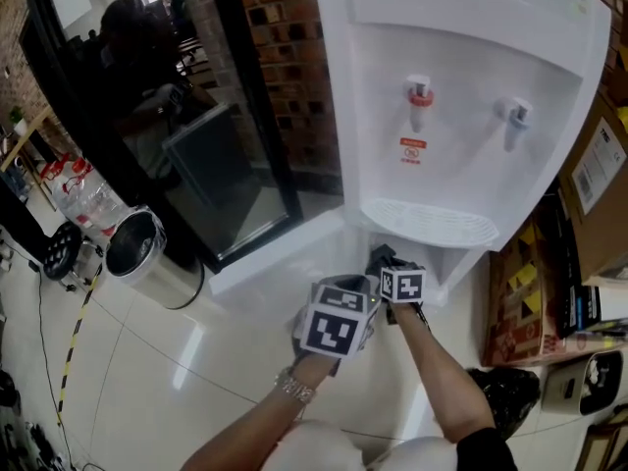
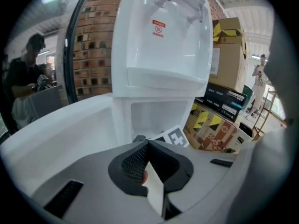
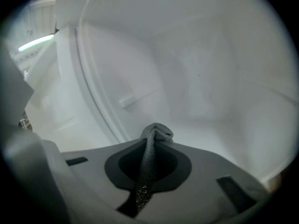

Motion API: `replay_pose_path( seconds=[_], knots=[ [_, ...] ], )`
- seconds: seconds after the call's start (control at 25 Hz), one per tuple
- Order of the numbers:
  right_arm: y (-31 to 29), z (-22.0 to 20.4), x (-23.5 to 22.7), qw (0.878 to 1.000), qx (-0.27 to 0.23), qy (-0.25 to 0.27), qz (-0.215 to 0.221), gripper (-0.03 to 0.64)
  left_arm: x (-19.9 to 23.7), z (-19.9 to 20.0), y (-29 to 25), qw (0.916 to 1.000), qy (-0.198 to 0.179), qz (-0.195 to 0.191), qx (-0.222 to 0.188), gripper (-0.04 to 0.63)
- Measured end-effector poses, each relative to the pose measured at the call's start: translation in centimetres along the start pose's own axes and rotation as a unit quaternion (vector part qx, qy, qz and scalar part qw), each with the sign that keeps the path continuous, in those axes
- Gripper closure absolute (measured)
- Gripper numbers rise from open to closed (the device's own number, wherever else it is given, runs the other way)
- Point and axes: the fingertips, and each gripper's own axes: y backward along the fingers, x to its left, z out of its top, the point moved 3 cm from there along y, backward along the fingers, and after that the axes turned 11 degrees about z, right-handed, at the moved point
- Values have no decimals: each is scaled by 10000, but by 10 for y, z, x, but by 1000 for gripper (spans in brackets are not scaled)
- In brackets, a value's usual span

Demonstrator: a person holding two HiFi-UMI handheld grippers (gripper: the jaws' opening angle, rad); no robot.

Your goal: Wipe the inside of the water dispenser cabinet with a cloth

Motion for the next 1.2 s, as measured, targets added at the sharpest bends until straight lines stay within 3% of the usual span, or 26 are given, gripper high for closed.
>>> replay_pose_path(
  seconds=[0.16, 0.32, 0.44, 0.64, 0.96, 1.2],
  knots=[
    [51, 7, 33, 9998, 0, 116, -173, 604, 6, 16, 17, 9983, 510, 269, -129, 594],
    [143, 23, 90, 9991, 125, 41, -413, 604, -16, 46, 59, 9988, 470, 119, -27, 594],
    [221, 53, 122, 9975, 209, -103, -666, 604, -31, 94, 100, 9987, 475, -26, 159, 594],
    [349, 172, 196, 9961, -116, -166, -862, 604, -52, 192, 197, 9992, 231, -15, 310, 594],
    [536, 375, 297, 9925, -596, -236, -1043, 604, -73, 389, 343, 9986, 411, -250, 214, 594],
    [622, 460, 333, 9930, -712, -289, -898, 603, -87, 481, 403, 9986, 430, -311, 53, 595]
  ],
)
